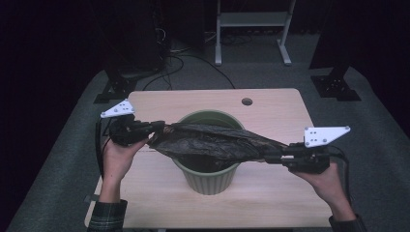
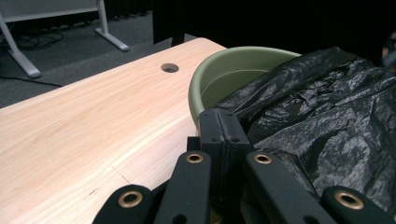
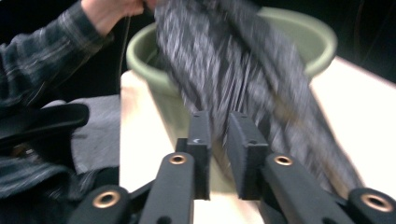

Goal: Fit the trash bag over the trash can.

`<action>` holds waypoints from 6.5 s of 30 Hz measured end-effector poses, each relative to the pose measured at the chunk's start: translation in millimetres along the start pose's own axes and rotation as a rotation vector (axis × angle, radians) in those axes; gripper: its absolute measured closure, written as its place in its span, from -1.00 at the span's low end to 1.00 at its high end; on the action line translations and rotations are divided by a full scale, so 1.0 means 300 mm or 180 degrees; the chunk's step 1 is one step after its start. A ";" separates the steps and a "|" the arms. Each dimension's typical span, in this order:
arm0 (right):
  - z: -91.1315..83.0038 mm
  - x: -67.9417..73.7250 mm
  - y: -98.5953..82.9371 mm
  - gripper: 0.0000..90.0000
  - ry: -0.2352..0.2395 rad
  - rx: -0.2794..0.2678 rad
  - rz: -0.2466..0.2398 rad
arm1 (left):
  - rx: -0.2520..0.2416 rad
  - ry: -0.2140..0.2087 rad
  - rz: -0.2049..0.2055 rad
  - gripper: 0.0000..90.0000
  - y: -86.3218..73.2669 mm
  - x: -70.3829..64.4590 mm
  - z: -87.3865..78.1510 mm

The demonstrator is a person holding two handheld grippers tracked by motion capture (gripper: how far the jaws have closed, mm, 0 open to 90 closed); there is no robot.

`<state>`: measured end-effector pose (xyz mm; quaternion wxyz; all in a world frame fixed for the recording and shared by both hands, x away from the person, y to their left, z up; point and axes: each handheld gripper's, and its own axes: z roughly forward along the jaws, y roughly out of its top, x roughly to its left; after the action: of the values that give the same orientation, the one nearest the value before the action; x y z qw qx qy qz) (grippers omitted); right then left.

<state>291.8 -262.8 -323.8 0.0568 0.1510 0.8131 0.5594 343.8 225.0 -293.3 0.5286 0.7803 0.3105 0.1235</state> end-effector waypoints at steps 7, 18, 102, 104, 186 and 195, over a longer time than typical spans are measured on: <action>0.000 -0.044 0.113 0.56 -0.0231 -0.0129 -0.0145 | -0.0016 -0.0033 0.0014 1.00 0.004 -0.001 0.004; 0.135 -0.151 0.119 0.58 -0.0242 0.0134 -0.0005 | -0.0048 -0.0043 0.0012 1.00 0.006 0.003 -0.003; 0.172 -0.120 0.112 1.00 0.0037 -0.0060 0.0141 | 0.0118 0.0289 -0.0132 1.00 -0.037 0.099 0.024; 0.167 -0.096 0.099 1.00 0.0094 -0.0061 0.0119 | 0.0142 0.0276 -0.0123 1.00 -0.045 0.094 0.025; 0.421 0.210 0.224 0.99 -0.0028 0.0189 -0.0194 | 0.0363 0.0144 -0.0200 1.00 -0.132 0.094 0.081; 0.433 0.312 0.170 1.00 0.0234 0.0078 -0.0350 | 0.0368 0.0127 -0.0219 1.00 -0.147 0.091 0.083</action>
<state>246.3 -101.2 -317.3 0.0556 0.0862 0.8285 0.5505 362.4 234.2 -347.1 0.4803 0.7958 0.3541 0.1026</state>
